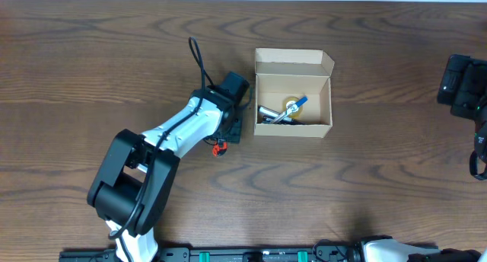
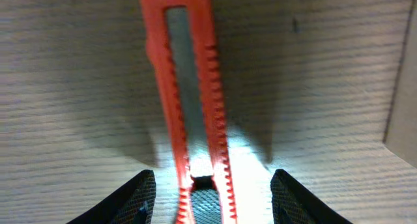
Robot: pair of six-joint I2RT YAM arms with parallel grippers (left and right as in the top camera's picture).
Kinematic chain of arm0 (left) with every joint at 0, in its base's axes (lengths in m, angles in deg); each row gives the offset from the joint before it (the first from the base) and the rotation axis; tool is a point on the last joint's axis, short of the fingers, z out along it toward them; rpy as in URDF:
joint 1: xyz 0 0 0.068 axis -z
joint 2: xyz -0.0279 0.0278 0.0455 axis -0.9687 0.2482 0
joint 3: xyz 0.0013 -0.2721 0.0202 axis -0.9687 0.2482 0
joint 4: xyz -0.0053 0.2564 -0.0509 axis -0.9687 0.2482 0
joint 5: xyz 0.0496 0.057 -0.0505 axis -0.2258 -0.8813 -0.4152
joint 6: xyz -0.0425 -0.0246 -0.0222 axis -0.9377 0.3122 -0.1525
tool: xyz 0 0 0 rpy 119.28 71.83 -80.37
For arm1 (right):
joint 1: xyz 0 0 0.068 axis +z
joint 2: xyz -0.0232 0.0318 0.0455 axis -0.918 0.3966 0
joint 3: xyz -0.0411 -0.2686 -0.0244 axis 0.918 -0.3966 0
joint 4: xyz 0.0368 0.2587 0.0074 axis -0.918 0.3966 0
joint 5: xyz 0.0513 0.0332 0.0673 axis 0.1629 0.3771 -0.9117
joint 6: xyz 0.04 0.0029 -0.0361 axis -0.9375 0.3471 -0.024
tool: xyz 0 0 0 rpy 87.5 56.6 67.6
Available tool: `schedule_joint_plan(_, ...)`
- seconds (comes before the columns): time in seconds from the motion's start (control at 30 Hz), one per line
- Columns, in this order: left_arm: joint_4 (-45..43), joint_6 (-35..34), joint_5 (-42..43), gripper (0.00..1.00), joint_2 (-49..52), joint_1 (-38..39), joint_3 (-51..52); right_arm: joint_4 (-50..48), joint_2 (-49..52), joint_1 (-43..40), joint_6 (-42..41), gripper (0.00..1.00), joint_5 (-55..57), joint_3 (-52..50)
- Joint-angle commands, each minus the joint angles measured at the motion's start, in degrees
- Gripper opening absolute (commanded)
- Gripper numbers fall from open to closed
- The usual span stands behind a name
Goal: Pack container
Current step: 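Lower the left gripper and grasp the orange box cutter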
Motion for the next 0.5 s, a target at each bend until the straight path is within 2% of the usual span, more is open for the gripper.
schedule_joint_plan(0.0,0.33,-0.63,-1.53,0.56,0.42,-1.33,-0.44,0.15,0.04,-0.37,-0.63,0.99,0.61,0.07)
schedule_joint_plan(0.17,0.31,-0.59,-1.55,0.52,0.42,-2.05,-0.44,0.17,0.04,-0.37,-0.61,0.99,0.61,0.07)
schedule_joint_plan(0.47,0.09,-0.59,-1.57,0.53,0.50,-1.99,-0.44,0.17,0.04,-0.37,-0.61,0.99,0.61,0.07)
